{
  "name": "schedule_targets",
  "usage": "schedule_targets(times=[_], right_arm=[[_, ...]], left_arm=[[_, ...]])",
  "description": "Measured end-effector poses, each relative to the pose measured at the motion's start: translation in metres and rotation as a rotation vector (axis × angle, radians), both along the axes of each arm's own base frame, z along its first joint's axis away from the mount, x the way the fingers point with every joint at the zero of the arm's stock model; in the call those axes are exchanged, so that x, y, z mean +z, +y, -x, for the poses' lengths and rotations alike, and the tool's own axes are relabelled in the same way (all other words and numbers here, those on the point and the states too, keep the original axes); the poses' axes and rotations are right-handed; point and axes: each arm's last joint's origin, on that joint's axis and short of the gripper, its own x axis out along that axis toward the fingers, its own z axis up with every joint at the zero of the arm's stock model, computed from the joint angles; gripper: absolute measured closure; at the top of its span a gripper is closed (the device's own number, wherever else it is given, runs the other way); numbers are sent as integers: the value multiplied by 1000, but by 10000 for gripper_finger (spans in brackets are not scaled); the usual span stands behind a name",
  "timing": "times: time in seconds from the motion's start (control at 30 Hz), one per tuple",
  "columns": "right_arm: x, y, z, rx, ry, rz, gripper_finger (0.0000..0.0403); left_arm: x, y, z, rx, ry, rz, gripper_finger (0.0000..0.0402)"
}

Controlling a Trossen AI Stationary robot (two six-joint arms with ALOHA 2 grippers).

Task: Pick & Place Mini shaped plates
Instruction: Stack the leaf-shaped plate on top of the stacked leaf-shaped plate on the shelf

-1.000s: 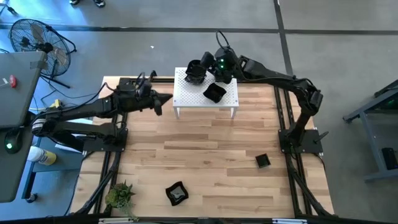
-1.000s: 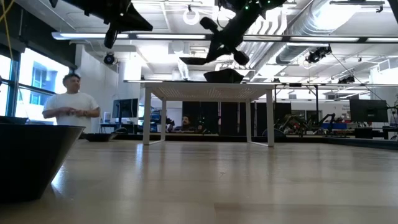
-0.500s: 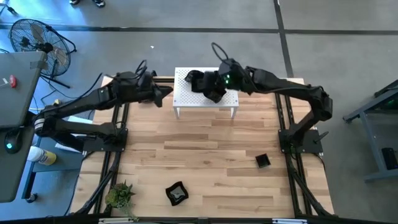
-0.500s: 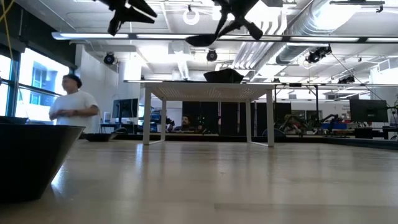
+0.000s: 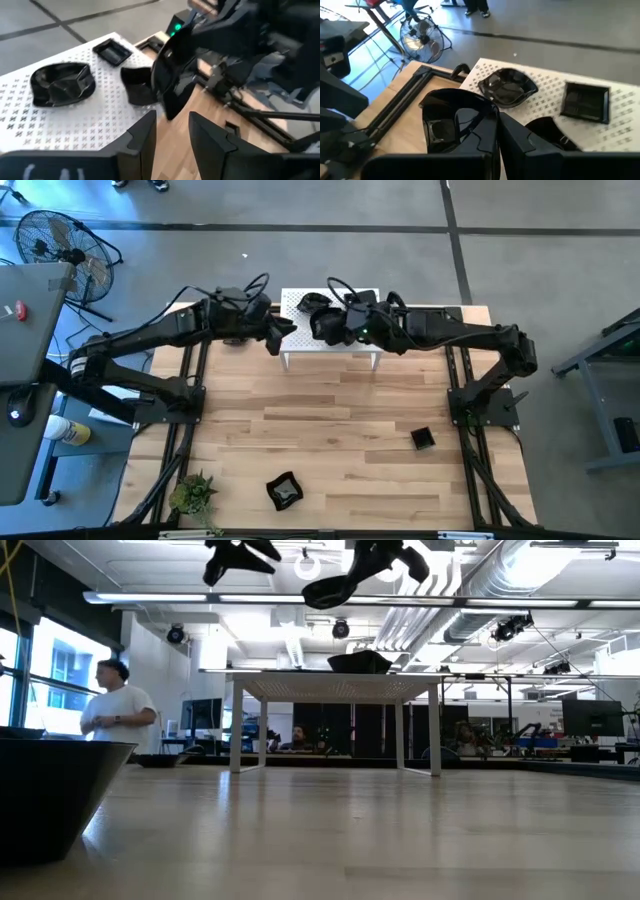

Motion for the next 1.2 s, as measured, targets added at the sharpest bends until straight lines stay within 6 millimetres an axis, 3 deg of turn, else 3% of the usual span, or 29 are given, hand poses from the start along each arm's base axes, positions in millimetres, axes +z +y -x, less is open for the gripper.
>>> schedule_targets(times=[0.63,0.97,1.2], right_arm=[[14,23,-11,112,-50,159,391],[14,23,-11,124,-40,168,391],[14,23,-12,142,-44,158,365]], left_arm=[[-7,4,-23,-13,-45,20,294],[-6,4,-22,9,-38,-15,392],[-5,5,-21,36,-39,-23,399]])
